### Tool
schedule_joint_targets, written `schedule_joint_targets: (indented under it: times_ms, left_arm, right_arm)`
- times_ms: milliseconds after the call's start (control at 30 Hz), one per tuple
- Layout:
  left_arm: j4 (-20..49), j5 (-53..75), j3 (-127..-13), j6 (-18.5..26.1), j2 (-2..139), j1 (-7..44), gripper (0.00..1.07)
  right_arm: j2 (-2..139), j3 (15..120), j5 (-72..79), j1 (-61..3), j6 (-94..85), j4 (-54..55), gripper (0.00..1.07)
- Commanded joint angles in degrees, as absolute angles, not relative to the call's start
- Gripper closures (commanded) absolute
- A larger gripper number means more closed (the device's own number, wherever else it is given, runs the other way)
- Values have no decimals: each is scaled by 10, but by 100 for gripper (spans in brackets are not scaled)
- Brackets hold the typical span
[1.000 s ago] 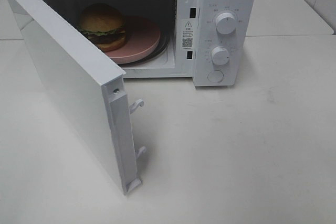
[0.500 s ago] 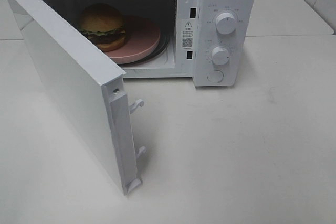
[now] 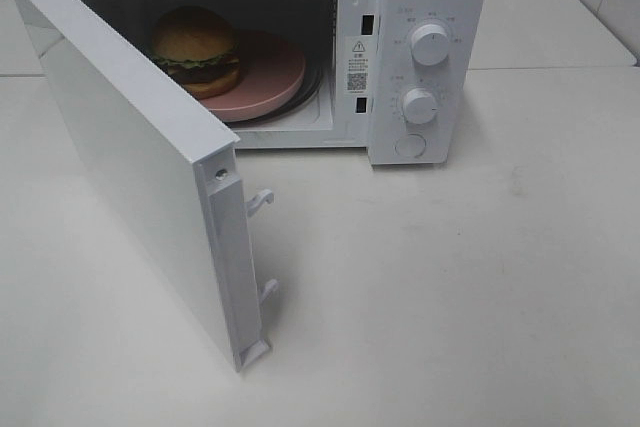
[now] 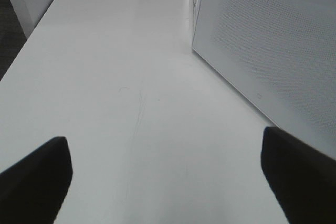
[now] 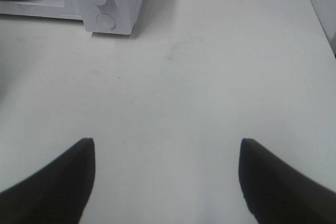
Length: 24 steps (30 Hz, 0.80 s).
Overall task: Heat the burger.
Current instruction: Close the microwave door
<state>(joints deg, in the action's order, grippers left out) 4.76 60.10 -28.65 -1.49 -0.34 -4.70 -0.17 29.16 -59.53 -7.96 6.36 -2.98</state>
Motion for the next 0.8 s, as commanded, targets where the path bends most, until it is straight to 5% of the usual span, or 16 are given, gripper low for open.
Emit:
schedule_joint_targets:
  times_ms: [33, 800]
  left_arm:
    - [46, 592, -286, -15, -15, -45, 17]
    - [46, 592, -286, -15, -15, -45, 17]
  right_arm:
    - [-17, 291, -594, -75, 58, -31, 34]
    - [-17, 291, -594, -75, 59, -31, 34]
